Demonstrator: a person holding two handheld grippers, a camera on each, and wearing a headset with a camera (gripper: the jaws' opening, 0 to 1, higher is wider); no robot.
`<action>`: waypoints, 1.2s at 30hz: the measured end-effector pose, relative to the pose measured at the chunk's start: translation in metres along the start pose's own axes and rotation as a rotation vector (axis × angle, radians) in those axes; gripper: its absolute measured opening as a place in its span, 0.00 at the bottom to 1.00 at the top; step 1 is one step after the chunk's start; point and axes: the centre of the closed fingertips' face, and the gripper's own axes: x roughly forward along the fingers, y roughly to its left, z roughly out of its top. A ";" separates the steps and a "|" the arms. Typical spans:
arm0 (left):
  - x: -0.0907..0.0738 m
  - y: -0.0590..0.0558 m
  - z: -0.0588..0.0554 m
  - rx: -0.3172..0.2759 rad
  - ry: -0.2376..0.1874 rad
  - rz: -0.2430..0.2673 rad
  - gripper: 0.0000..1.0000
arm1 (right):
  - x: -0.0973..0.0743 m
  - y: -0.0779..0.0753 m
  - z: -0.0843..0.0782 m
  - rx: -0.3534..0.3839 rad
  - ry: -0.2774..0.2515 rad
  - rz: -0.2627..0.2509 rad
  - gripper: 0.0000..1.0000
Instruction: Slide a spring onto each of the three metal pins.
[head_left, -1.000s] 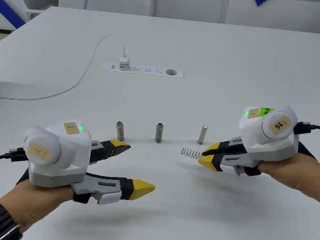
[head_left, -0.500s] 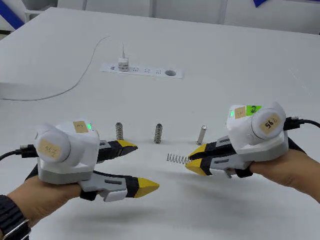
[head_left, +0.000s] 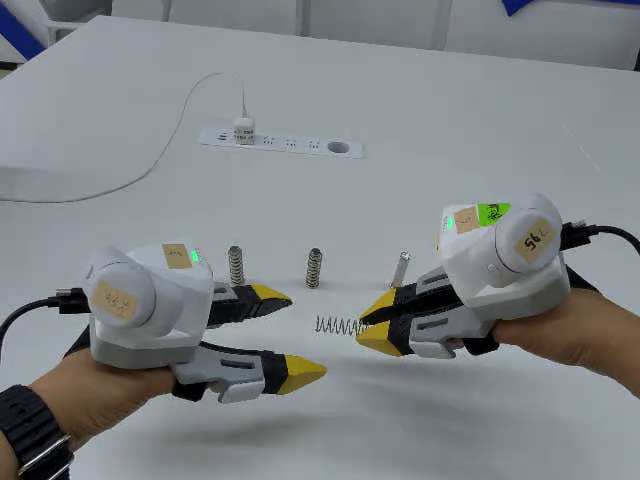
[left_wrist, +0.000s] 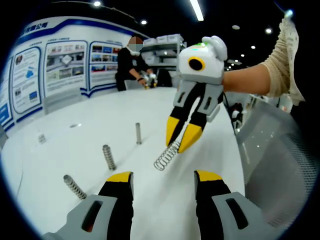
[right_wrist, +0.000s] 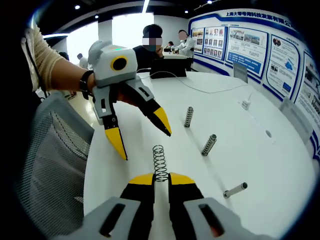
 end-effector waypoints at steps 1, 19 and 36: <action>0.001 -0.001 0.000 0.005 0.001 -0.003 0.48 | 0.000 0.001 0.001 -0.003 0.000 0.006 0.11; 0.004 -0.016 0.003 0.068 -0.009 -0.064 0.26 | 0.000 0.020 0.004 -0.048 0.022 0.099 0.11; 0.006 -0.019 0.003 0.097 -0.001 -0.065 0.12 | -0.006 0.024 0.010 -0.065 0.028 0.112 0.11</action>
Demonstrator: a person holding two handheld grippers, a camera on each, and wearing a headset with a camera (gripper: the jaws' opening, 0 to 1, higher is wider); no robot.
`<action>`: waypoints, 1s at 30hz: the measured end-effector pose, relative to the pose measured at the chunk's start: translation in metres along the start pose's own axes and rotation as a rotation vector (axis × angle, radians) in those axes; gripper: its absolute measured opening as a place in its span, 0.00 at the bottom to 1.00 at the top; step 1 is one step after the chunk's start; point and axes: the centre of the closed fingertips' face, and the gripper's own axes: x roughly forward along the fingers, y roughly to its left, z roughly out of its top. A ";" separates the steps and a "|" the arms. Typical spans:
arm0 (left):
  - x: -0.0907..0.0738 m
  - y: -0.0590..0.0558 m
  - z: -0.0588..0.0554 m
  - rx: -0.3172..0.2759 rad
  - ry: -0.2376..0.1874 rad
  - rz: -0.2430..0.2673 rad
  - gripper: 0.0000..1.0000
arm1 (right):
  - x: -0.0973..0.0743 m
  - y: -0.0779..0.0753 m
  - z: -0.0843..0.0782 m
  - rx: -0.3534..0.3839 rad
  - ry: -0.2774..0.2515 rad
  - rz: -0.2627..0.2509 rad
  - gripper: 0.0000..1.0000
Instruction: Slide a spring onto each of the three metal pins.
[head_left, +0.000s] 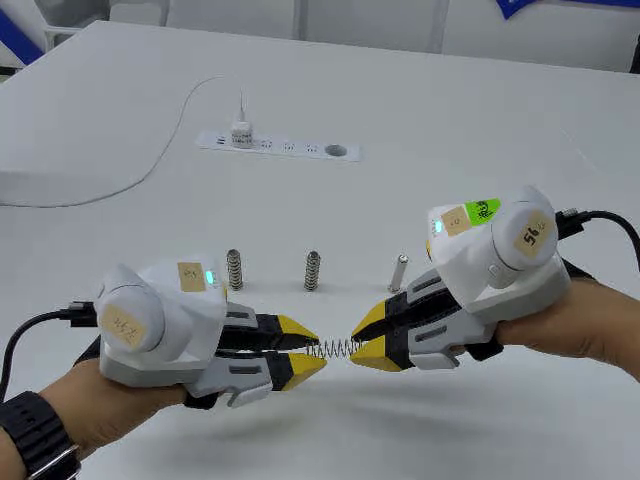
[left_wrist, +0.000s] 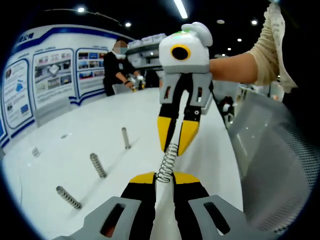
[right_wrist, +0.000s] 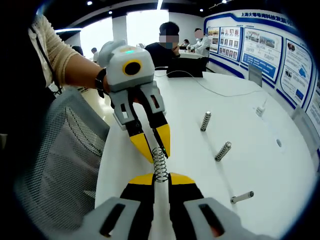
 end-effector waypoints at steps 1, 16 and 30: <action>0.000 0.000 0.000 0.001 0.002 0.000 0.12 | -0.001 0.001 0.002 -0.002 -0.003 0.002 0.11; 0.002 -0.002 -0.001 0.003 0.011 0.000 0.11 | -0.007 0.004 0.030 -0.065 -0.044 -0.012 0.11; 0.006 -0.004 0.003 0.001 -0.001 -0.010 0.11 | -0.003 0.006 0.049 -0.069 -0.102 -0.012 0.11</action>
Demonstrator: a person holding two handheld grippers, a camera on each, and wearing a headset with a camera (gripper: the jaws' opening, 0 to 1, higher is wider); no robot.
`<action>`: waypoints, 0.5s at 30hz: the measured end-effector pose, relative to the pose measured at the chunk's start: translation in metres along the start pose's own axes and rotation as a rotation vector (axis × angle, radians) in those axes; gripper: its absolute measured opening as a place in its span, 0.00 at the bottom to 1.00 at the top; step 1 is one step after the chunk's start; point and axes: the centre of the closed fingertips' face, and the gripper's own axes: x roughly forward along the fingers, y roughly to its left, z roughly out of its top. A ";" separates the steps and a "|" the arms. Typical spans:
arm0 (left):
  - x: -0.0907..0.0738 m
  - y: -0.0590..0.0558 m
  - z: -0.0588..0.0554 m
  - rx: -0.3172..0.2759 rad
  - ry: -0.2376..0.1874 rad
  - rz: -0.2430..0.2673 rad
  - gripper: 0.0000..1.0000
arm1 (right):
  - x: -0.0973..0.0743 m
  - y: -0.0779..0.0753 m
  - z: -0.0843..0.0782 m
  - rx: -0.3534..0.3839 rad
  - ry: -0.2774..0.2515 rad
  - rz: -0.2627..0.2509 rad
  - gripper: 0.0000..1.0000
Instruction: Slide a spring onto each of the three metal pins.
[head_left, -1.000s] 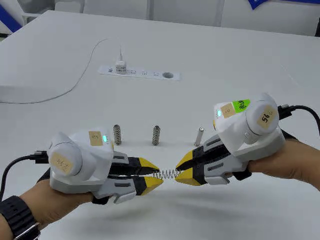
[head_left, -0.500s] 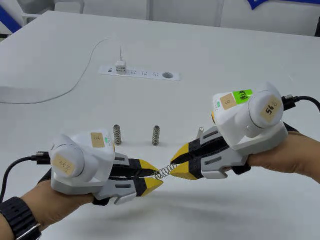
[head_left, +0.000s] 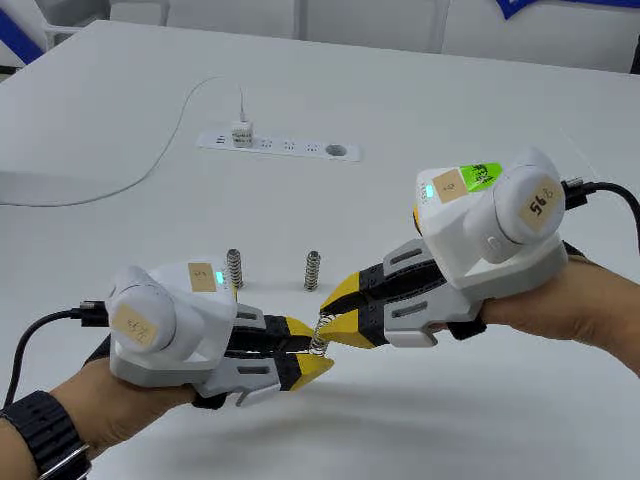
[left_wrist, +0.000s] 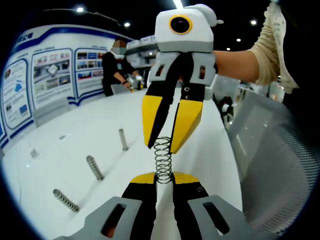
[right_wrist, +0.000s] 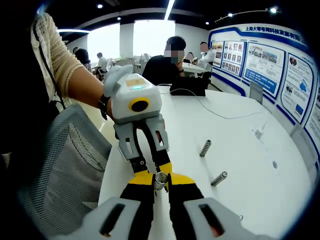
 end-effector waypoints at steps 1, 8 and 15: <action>0.000 0.000 0.000 0.001 -0.001 0.000 0.11 | 0.001 0.000 0.001 -0.001 -0.004 -0.001 0.11; 0.003 -0.001 0.004 0.002 -0.007 -0.002 0.11 | 0.003 0.000 0.005 -0.006 -0.011 -0.003 0.11; 0.003 -0.001 0.001 -0.012 -0.010 0.003 0.12 | 0.002 -0.002 0.002 -0.004 0.001 -0.007 0.11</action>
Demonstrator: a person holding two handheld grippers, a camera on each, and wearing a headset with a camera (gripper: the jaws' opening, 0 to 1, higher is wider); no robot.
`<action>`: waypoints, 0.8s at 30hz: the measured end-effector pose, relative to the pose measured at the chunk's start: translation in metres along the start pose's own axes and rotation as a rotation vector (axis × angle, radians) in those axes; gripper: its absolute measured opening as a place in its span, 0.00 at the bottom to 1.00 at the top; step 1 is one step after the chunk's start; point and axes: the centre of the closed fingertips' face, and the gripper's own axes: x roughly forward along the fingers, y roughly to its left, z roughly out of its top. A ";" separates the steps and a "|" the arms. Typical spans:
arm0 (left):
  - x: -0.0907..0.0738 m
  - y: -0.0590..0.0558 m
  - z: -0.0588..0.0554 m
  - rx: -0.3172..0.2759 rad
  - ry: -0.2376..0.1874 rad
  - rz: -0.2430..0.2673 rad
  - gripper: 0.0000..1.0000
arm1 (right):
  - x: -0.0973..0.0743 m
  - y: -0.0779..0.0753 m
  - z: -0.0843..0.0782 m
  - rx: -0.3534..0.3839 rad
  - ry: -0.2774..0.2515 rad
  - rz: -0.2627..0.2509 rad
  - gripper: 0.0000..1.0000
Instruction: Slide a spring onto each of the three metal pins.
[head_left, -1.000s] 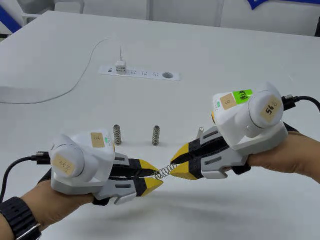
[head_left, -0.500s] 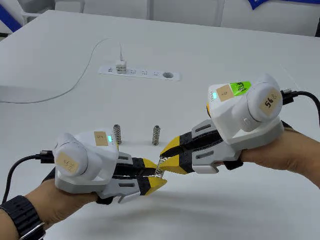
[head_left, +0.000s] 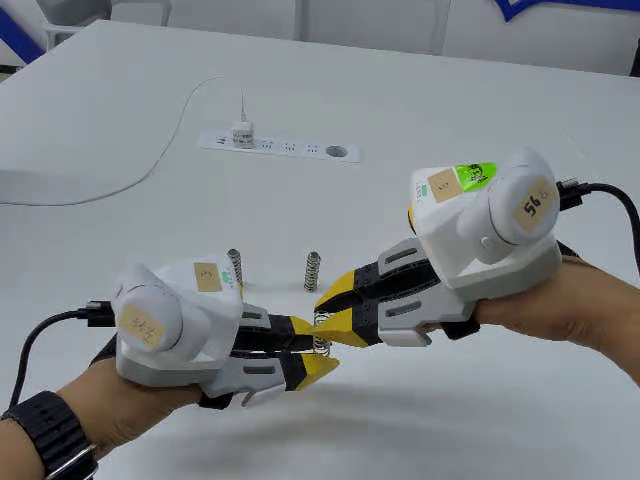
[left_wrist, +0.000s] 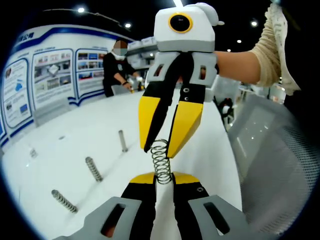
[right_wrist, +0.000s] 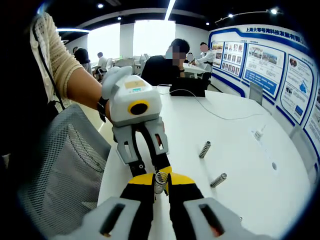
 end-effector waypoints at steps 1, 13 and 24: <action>0.000 0.000 0.000 -0.003 -0.001 0.001 0.13 | 0.000 0.000 0.000 0.002 0.001 0.000 0.11; -0.007 0.009 -0.005 -0.056 -0.008 0.041 0.29 | -0.004 -0.005 -0.003 0.004 0.006 -0.013 0.11; -0.018 0.023 -0.009 -0.105 -0.019 0.103 0.47 | -0.012 -0.014 -0.005 0.014 0.008 -0.038 0.11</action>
